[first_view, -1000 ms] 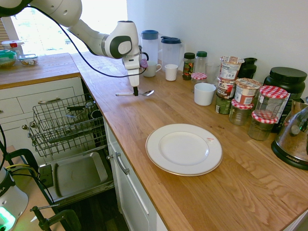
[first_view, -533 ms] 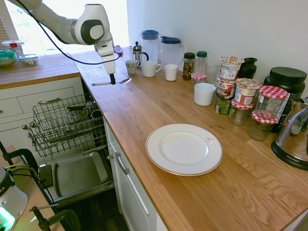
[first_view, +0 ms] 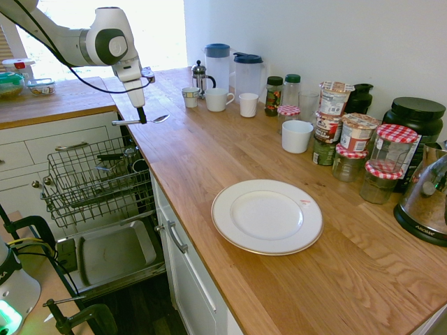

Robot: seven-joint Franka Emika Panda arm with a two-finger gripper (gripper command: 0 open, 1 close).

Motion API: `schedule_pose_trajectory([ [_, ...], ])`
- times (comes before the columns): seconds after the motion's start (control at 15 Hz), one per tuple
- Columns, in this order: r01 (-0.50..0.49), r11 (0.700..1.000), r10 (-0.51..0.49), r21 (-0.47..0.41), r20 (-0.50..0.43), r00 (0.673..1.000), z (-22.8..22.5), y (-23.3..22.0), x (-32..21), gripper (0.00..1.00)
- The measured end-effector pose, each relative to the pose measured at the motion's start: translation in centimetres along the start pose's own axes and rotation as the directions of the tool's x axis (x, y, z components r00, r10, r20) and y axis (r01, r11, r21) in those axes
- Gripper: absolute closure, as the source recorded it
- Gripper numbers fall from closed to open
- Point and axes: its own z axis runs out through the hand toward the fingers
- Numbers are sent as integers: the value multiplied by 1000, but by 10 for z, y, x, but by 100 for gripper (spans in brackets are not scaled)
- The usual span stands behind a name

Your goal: Put the spoon in the dishwasher

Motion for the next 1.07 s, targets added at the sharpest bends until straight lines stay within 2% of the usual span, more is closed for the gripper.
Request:
schedule_pose_trajectory([
  [0.27,38,999,-38,0,-3,999,12,24,-73,100],
  [0.6,109,994,-109,-12,-10,994,44,76,-154,100],
  [1.07,136,988,-137,-78,-5,991,135,117,-193,100],
])
